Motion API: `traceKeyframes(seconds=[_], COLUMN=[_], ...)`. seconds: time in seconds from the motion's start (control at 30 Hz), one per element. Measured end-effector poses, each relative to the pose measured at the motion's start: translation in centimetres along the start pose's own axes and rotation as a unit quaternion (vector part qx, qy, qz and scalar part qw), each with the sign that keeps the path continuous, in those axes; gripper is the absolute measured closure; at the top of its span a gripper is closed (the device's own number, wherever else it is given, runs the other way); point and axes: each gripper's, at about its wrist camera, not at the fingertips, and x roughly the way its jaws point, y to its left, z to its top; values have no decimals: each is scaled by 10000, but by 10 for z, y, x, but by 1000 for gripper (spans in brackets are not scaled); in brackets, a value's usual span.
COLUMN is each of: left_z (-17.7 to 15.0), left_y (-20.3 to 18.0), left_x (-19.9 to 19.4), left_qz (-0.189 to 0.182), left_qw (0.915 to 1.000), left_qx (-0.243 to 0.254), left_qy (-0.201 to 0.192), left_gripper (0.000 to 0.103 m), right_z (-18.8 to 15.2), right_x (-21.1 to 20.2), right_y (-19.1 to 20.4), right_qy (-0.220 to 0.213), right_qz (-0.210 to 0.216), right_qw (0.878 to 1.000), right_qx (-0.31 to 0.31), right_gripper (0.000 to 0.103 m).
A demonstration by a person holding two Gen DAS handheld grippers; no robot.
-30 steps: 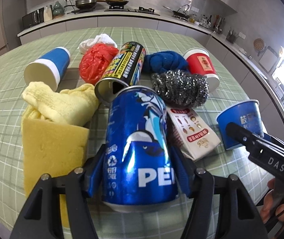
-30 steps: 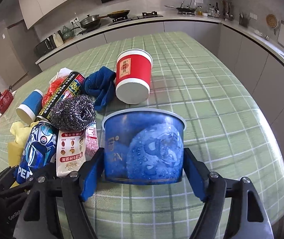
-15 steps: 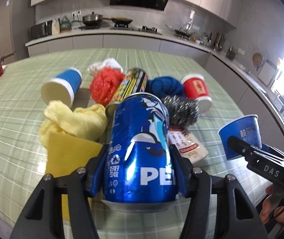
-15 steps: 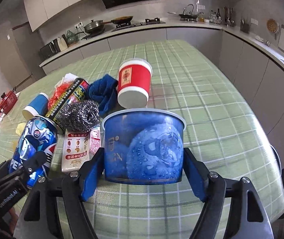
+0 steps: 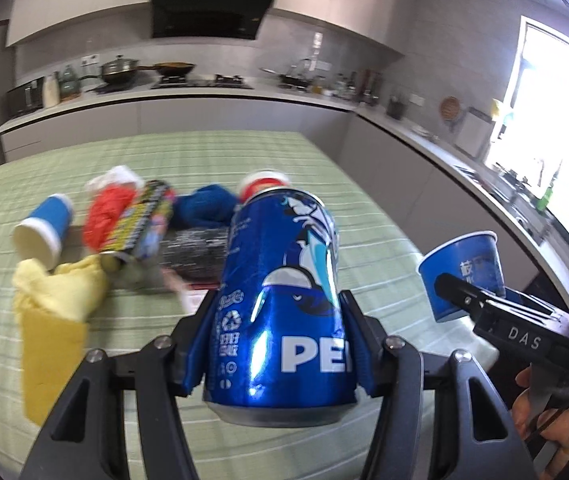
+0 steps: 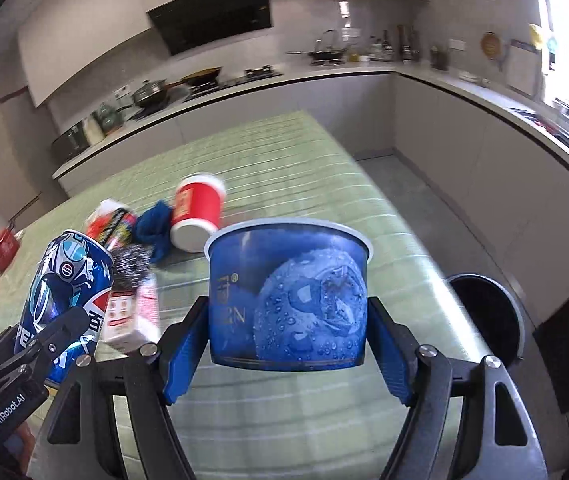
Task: Collect trash
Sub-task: 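Carry the can and bowl over the black bucket and open both tools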
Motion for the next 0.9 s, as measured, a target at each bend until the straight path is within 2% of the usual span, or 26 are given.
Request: traceKeyframes(seconds=[0.3, 0.47, 0.63, 0.7, 0.9], left_z=[9, 12, 14, 14, 6], left_y=[-84, -155, -228, -243, -287], left_x=[36, 71, 105, 113, 141], left_qz=[-368, -327, -334, -333, -217], left_qw=[9990, 9993, 9994, 9993, 9991], left_qx=[260, 160, -26, -136, -77], left_qy=[21, 17, 63, 114, 346], left_gripper=[44, 44, 44, 44, 44], right_z=[5, 15, 32, 37, 32], right_x=[-16, -6, 11, 21, 60], right_y=[-97, -179, -270, -304, -366], right_qy=[-151, -133, 52, 180, 659], right_qz=[-306, -259, -232, -219, -82], right_qw=[9988, 9990, 9995, 9995, 9975], right_qx=[347, 350, 228, 170, 221], right_gripper=[26, 26, 26, 26, 26])
